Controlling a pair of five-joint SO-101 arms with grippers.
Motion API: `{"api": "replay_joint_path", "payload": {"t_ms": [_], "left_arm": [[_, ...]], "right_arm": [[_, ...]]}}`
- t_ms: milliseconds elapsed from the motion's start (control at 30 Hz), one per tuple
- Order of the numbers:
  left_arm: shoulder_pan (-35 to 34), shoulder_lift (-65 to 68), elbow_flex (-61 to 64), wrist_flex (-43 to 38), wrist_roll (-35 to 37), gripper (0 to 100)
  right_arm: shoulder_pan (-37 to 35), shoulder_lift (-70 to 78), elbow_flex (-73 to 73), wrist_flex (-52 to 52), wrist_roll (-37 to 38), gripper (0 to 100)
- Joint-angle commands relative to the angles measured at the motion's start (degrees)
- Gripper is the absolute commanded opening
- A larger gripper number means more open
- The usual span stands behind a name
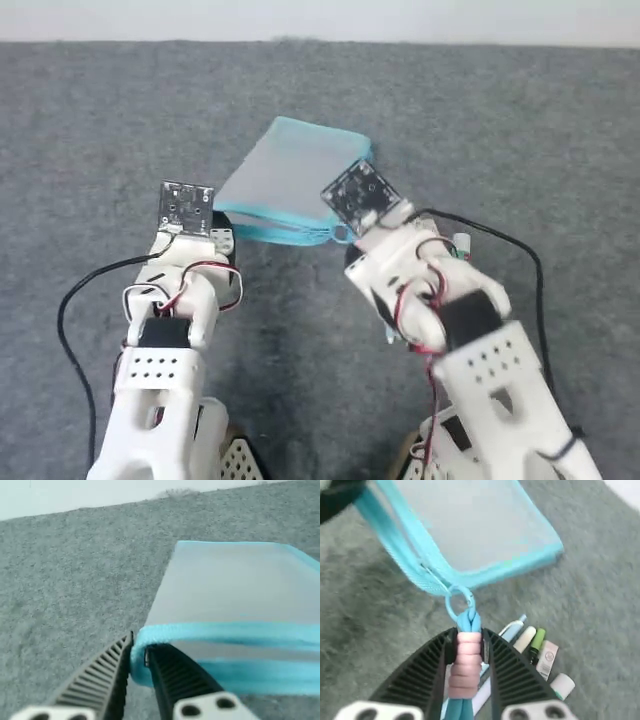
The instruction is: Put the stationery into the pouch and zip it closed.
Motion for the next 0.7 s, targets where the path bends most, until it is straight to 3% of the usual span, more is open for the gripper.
{"api": "replay_joint_path", "payload": {"t_ms": [0, 233, 500, 667], "left_arm": [[-3.6, 0.09, -3.56, 0.53, 3.08, 1], [-4.66, 0.18, -3.47, 0.53, 4.31, 1], [-4.66, 0.18, -3.65, 0.53, 6.59, 1], [-4.66, 0.26, -3.47, 0.53, 6.68, 1]], "right_arm": [[3.38, 4.44, -0.7, -3.03, 1.05, 0.6], [3.12, 9.54, -3.69, 0.31, 0.88, 2.5], [3.82, 6.11, -4.84, 12.62, 0.62, 36.7], [14.73, 7.43, -8.7, 20.18, 0.35, 29.2]]}}
